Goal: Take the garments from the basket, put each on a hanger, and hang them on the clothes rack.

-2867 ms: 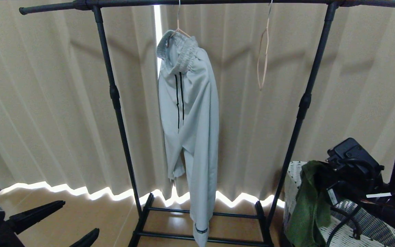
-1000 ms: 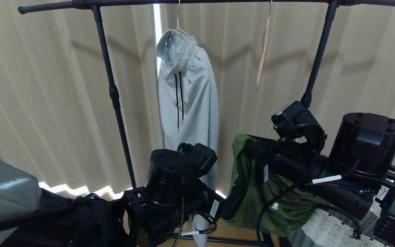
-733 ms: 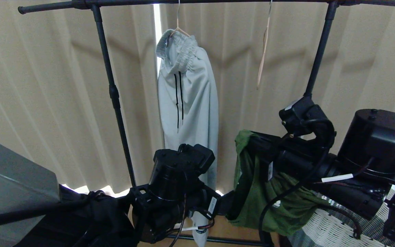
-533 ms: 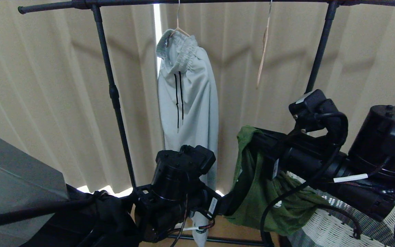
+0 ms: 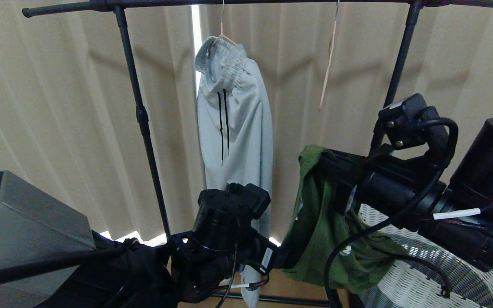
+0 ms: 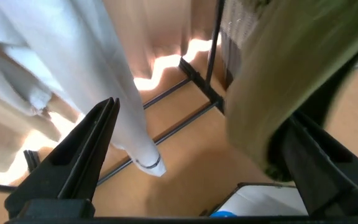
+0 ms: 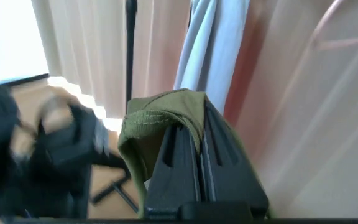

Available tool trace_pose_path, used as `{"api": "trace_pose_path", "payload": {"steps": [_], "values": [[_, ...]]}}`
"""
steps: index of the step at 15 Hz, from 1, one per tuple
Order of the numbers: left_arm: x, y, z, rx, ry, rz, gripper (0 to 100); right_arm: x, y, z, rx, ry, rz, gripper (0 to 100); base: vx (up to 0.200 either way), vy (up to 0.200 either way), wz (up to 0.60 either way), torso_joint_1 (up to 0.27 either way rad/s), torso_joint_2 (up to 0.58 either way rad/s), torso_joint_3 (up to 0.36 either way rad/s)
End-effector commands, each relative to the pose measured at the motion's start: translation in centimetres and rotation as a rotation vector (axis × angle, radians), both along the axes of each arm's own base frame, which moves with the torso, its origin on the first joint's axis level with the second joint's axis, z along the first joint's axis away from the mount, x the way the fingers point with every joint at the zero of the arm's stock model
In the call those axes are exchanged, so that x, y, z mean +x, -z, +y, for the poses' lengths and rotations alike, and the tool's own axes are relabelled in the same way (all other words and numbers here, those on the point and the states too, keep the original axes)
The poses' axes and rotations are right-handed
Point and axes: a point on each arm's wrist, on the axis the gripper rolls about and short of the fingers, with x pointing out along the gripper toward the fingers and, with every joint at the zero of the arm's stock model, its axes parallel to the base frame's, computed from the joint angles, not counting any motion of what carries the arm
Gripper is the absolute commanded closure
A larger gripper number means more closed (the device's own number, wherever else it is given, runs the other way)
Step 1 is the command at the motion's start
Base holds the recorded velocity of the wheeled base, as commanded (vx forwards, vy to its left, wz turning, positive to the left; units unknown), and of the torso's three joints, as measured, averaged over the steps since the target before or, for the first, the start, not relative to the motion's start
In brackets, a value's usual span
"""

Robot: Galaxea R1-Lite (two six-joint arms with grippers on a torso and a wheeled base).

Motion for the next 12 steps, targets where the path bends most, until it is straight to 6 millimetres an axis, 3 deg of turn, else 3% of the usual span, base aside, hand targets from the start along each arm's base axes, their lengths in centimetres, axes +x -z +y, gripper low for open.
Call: {"api": "trace_pose_path", "payload": {"steps": [1, 5, 6, 10, 12], "values": [[0.1, 0.3, 0.0, 0.01, -0.008, 0.006, 0, -0.2, -1.1, -0.2, 0.044, -0.003, -0.017, 100, 0.0, 0.0, 0.0, 0.0, 0.0, 0.0], [-0.3, 1.0, 0.7, 0.043, -0.014, 0.036, 0, -0.5, -1.6, -0.6, 0.08, 0.002, -0.016, 100, 0.0, 0.0, 0.0, 0.0, 0.0, 0.0], [-0.6, 1.0, 1.0, 0.048, -0.017, 0.04, 100, -0.4, -1.6, -0.8, 0.079, 0.013, -0.016, 100, 0.0, 0.0, 0.0, 0.0, 0.0, 0.0], [-2.3, 1.5, 3.1, 0.038, -0.039, -0.001, 100, 0.3, -1.2, -1.8, 0.071, 0.058, -0.006, 100, 0.0, 0.0, 0.0, 0.0, 0.0, 0.0], [-3.6, 1.4, 6.3, 0.02, -0.051, -0.12, 100, 0.5, -0.3, -2.3, 0.05, 0.08, 0.02, 100, 0.0, 0.0, 0.0, 0.0, 0.0, 0.0]]}}
